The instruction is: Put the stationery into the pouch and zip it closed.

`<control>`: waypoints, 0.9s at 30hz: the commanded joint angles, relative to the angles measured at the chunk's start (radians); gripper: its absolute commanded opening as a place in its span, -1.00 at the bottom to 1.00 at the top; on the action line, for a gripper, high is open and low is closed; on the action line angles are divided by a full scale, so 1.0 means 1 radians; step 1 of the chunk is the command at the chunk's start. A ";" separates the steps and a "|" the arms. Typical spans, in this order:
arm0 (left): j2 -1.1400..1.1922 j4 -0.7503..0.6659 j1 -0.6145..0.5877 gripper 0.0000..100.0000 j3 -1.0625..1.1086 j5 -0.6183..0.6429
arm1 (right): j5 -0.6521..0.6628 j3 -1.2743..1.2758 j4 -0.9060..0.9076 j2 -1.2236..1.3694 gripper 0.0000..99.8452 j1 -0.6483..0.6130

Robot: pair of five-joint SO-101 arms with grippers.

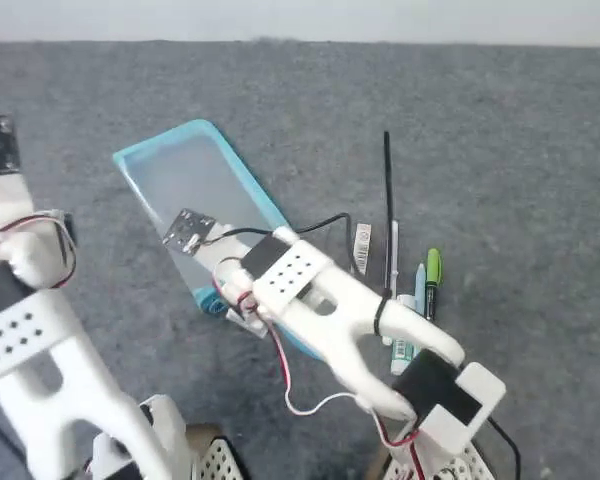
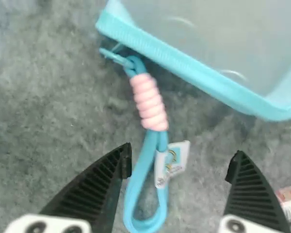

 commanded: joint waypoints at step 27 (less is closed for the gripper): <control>0.029 -0.003 -0.003 -0.64 -0.027 -0.020 | 0.006 -0.242 -0.035 0.265 -0.98 0.039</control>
